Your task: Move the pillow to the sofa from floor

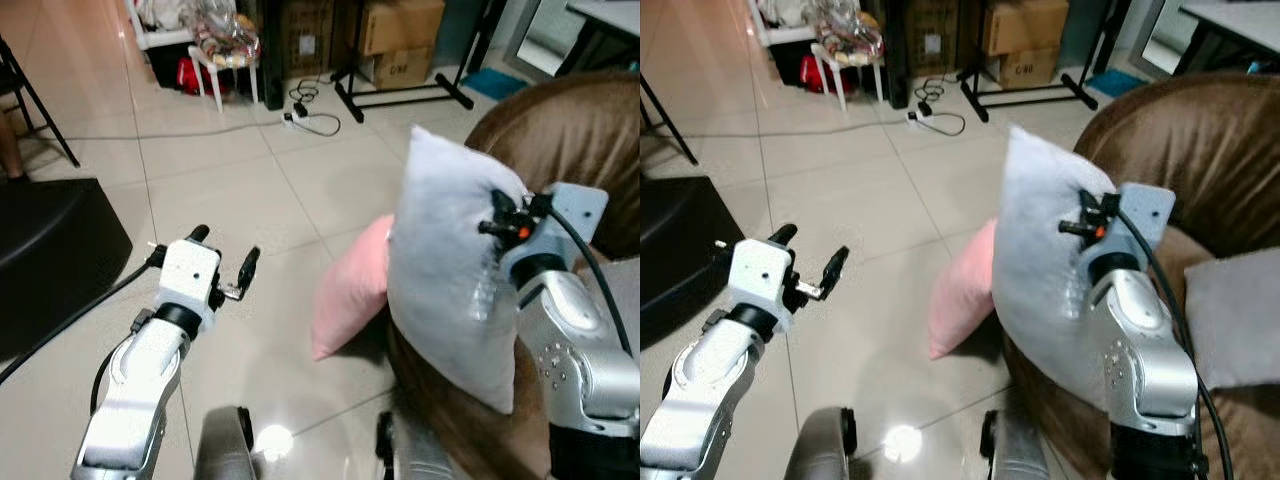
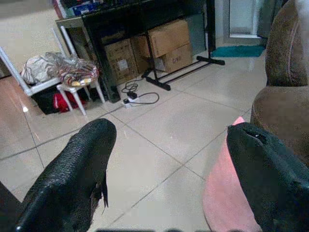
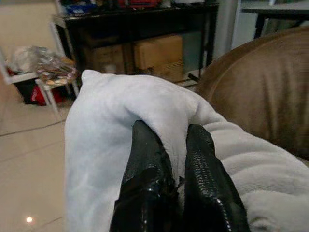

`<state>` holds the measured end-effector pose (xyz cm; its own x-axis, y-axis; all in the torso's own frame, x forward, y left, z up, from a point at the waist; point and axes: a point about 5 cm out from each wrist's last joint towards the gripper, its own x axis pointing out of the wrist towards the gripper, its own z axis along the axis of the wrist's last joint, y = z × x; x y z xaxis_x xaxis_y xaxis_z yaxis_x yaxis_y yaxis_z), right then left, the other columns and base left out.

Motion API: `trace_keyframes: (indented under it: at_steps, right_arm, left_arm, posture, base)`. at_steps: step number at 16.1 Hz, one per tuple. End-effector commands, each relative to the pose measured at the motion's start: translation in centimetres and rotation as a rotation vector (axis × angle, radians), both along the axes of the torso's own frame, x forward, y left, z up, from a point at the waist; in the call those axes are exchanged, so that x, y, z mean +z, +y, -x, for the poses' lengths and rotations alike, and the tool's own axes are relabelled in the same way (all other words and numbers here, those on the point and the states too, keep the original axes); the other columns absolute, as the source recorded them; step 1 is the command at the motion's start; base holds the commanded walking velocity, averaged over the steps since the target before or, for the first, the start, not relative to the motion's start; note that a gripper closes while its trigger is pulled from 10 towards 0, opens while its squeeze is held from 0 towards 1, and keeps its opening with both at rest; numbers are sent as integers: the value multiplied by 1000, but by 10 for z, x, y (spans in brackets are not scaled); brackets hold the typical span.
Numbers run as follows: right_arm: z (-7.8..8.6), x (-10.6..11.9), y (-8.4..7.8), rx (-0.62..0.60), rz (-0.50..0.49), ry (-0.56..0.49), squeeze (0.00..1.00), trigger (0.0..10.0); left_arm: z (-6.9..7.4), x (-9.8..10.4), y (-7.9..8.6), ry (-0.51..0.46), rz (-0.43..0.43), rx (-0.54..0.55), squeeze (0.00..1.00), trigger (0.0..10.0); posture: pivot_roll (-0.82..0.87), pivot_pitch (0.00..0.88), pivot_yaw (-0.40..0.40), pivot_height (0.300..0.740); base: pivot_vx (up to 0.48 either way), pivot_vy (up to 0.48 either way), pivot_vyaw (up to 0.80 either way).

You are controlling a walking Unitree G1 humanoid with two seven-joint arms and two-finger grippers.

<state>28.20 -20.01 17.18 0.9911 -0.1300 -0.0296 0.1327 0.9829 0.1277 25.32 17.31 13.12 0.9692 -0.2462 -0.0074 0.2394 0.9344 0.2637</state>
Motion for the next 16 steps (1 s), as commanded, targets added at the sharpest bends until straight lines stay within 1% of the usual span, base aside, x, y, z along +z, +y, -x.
trace_keyframes:
  at_steps: [1, 2, 5, 6, 9, 10, 11, 12, 13, 14, 16]
  right_arm:
    - [3, 1, -1, 3, 10, 0, 0, 10000]
    - [4, 0, 0, 7, 9, 8, 0, 10000]
    - [8, -5, 10, 31, -7, 27, 0, 10000]
    - [11, -9, 14, 33, -16, 34, 0, 10000]
    - [16, -12, 17, 32, -35, 42, 0, 10000]
    - [15, -9, 14, 28, -33, 32, 0, 10000]
    - [14, -7, 13, 18, -22, 30, 0, 10000]
    - [12, -7, 12, -15, -42, 27, 0, 10000]
    - [12, -6, 12, -17, -41, 26, 0, 10000]
    - [12, -5, 12, -18, -48, 19, 0, 10000]
    - [10, -2, 16, -21, -121, -26, 0, 10000]
  left_arm:
    - [5, 0, -1, 0, 5, 1, 0, 10000]
    - [7, -1, -3, 4, -4, -10, 0, 10000]
    - [10, -3, -3, -2, -18, -21, 0, 10000]
    - [11, -1, 0, -3, -24, -23, 0, 10000]
    - [11, 3, -1, -2, -20, -29, 0, 10000]
    - [7, 4, -8, -5, -5, -53, 0, 10000]
    - [3, 5, -8, -9, 2, -52, 0, 10000]
    - [-3, 2, -2, 3, 5, -24, 0, 10000]
    - [-5, 2, 1, 6, -2, 3, 0, 10000]
    - [-6, 4, 1, -5, 8, 2, 0, 10000]
    - [-8, 8, 2, -25, -15, -12, 0, 10000]
  posture:
    - [-12, 0, -37, 681]
    - [-13, 0, -36, 686]
    - [0, 0, -16, 716]
    - [5, 0, 11, 731]
    - [5, 0, 42, 740]
    - [-14, 0, 48, 740]
    - [-24, 0, 30, 740]
    - [-28, 0, 32, 740]
    - [-30, 0, 37, 740]
    - [-24, 0, 33, 740]
    - [-30, 0, 43, 740]
  base:
    - [0, 0, 0]
    - [0, 0, 0]
    - [0, 0, 0]
    - [0, 0, 0]
    - [0, 0, 0]
    - [0, 0, 0]
    - [0, 0, 0]
    - [0, 0, 0]
    - [0, 0, 0]
    - [0, 0, 0]
    - [0, 0, 0]
